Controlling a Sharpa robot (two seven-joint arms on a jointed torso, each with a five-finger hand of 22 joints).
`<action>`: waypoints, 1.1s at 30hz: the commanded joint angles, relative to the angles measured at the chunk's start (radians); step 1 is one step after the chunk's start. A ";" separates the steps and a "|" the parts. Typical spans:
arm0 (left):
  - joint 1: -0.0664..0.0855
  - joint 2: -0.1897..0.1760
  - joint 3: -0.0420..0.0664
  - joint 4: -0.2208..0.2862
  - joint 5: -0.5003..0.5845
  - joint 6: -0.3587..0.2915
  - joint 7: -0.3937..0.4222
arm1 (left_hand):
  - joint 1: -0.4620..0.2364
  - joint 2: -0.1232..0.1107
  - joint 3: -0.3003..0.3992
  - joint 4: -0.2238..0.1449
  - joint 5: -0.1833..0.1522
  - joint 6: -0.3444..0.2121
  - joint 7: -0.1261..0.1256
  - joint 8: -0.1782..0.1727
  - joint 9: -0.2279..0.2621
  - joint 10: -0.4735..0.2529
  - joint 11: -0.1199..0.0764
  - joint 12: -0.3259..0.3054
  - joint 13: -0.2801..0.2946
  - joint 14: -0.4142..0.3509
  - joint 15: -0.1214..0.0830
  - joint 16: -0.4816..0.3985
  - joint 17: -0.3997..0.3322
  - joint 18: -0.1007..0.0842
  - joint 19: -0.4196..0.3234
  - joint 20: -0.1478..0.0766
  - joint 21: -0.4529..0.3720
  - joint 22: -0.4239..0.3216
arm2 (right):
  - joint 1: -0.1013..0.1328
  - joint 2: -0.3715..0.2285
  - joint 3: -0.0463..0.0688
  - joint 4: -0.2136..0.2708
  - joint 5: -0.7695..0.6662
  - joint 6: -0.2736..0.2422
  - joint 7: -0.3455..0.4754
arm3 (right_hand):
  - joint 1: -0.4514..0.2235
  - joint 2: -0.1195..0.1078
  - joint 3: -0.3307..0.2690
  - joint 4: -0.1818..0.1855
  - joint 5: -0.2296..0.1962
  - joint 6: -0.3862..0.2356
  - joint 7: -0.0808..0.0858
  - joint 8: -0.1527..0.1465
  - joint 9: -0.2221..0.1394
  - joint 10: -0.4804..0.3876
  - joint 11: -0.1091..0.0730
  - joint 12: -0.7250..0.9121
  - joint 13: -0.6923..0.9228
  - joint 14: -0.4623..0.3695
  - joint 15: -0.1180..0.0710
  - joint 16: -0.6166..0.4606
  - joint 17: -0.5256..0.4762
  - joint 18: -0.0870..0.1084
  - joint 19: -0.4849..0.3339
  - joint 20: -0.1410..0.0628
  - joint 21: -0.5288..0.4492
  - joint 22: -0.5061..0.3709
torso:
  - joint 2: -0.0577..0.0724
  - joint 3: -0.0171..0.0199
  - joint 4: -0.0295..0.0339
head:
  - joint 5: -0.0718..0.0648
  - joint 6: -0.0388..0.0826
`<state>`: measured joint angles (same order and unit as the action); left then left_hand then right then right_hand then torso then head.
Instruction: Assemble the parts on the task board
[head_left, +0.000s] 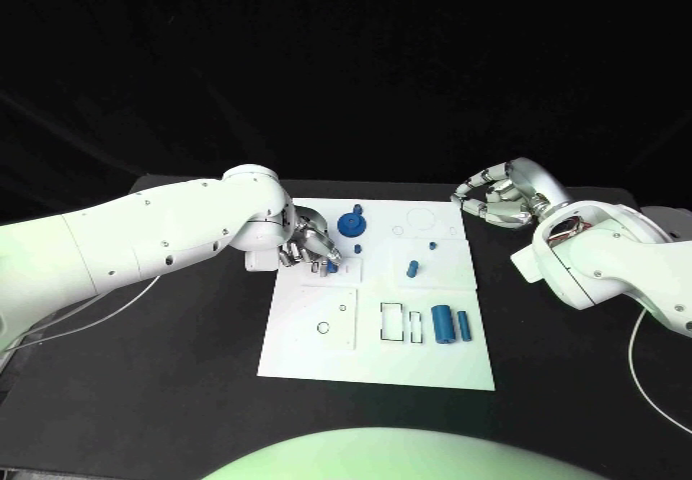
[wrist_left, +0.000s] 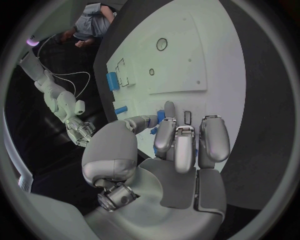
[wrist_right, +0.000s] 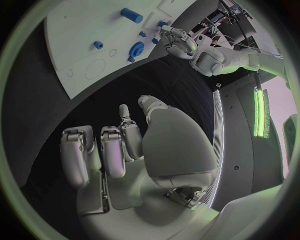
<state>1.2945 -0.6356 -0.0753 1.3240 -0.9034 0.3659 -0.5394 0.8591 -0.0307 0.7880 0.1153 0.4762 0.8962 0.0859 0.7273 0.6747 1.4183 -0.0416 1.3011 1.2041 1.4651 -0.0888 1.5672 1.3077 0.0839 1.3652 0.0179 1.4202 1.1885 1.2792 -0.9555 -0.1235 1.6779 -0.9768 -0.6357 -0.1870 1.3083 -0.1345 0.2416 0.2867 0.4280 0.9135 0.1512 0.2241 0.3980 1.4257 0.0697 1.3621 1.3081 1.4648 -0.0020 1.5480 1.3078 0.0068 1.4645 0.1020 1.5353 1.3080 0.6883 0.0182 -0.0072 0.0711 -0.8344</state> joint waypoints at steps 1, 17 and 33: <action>0.000 0.003 0.000 -0.001 -0.011 0.025 -0.002 | 0.014 0.004 0.133 -0.134 0.007 0.067 -0.060 0.000 -0.001 0.001 -0.003 0.004 0.001 0.106 -0.007 0.004 0.263 -0.007 0.005 -0.001 0.006 0.000 | -0.001 0.000 0.000 0.000 -0.008 0.002 0.007 | 0.003 -0.011 0.005 0.000 0.007 -0.008 -0.002 0.005 -0.001 0.003 -0.006 0.002 0.100 0.092 -0.006 -0.006 0.207 0.003 0.086 -0.005 -0.003 0.239 | 0.001 0.0001 -0.0015 | 0.001 0.000; 0.000 0.004 0.000 -0.007 -0.030 0.013 -0.002 | 0.014 0.003 0.133 -0.134 0.005 0.067 -0.059 0.000 -0.002 -0.001 -0.003 -0.001 -0.005 0.106 -0.007 0.004 0.263 -0.007 0.005 -0.001 0.006 0.000 | -0.002 -0.001 0.000 0.000 -0.008 0.003 0.008 | 0.000 -0.014 0.012 0.001 0.012 -0.008 -0.002 0.007 -0.002 0.003 -0.006 0.003 0.100 0.092 -0.006 -0.005 0.207 0.004 0.086 -0.005 -0.003 0.239 | 0.001 -0.0002 -0.0003 | -0.001 -0.004; 0.000 0.012 -0.003 -0.016 -0.032 0.019 -0.004 | 0.015 0.002 0.133 -0.134 0.004 0.066 -0.059 0.000 -0.003 -0.002 -0.002 -0.002 -0.006 0.106 -0.007 0.004 0.263 -0.007 0.005 -0.001 0.006 0.001 | -0.002 -0.001 0.000 0.001 -0.008 0.004 0.008 | 0.000 -0.014 0.012 0.001 0.012 -0.008 -0.002 0.007 -0.002 0.003 -0.006 0.003 0.100 0.092 -0.006 -0.005 0.207 0.004 0.086 -0.005 -0.003 0.239 | 0.001 0.0000 -0.0010 | -0.001 -0.005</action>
<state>1.2942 -0.6258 -0.0773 1.3096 -0.9296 0.3704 -0.5400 0.8596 -0.0312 0.7864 0.1137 0.4793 0.8999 0.0857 0.7219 0.6720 1.4209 -0.0403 1.3011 1.1988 1.4651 -0.0887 1.5672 1.3075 0.0838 1.3652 0.0179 1.4201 1.1880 1.2778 -0.9562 -0.1235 1.6782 -0.9768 -0.6356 -0.1865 1.3124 -0.1386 0.2487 0.2880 0.4377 0.9135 0.1512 0.2241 0.3969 1.4257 0.0697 1.3621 1.3077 1.4648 -0.0020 1.5480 1.3075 0.0068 1.4645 0.1020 1.5353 1.3076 0.6889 0.0181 -0.0077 0.0706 -0.8399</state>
